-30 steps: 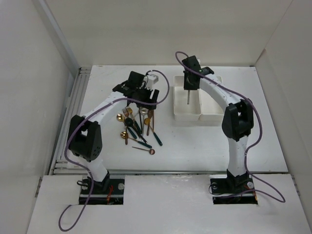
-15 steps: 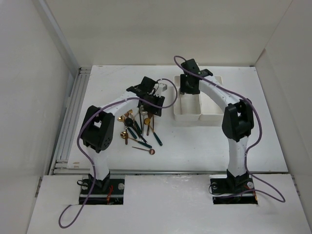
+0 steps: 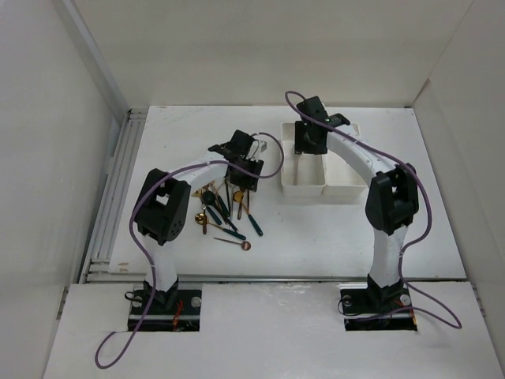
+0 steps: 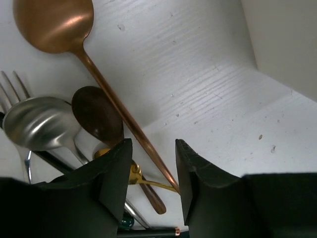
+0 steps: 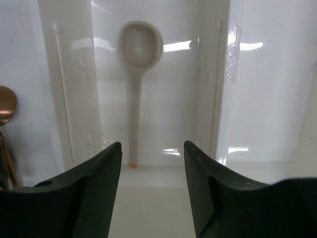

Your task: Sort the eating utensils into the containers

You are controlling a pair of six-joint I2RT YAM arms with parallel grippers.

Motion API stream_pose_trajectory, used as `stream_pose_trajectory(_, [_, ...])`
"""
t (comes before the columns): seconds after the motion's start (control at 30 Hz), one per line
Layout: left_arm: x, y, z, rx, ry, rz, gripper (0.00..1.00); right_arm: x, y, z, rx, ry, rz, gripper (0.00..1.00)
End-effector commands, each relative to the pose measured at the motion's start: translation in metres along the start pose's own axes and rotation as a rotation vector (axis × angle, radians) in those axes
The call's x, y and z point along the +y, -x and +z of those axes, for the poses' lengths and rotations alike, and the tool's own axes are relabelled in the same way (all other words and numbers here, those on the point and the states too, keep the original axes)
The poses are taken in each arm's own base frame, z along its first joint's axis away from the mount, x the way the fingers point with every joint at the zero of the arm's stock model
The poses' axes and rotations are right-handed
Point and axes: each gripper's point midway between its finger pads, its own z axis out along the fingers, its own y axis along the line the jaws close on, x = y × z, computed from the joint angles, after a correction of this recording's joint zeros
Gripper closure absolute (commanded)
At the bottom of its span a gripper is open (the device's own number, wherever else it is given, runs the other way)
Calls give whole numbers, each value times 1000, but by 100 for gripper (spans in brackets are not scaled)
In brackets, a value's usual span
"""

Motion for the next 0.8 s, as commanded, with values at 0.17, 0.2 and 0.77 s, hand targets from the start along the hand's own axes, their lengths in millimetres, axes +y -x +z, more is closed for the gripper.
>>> stream_pose_trajectory(0.17, [5,-1,-23,-65,73,16,61,0,22,-21,-78,15,32,41])
stream_pose_trajectory(0.2, [7,-8,-17,-43,76,13,61,0,22,-21,-78,15,33,41])
stream_pose_trajectory(0.77, [-2,-16,11,15,2,9,91,-5,22,-32,-90,9,35,41])
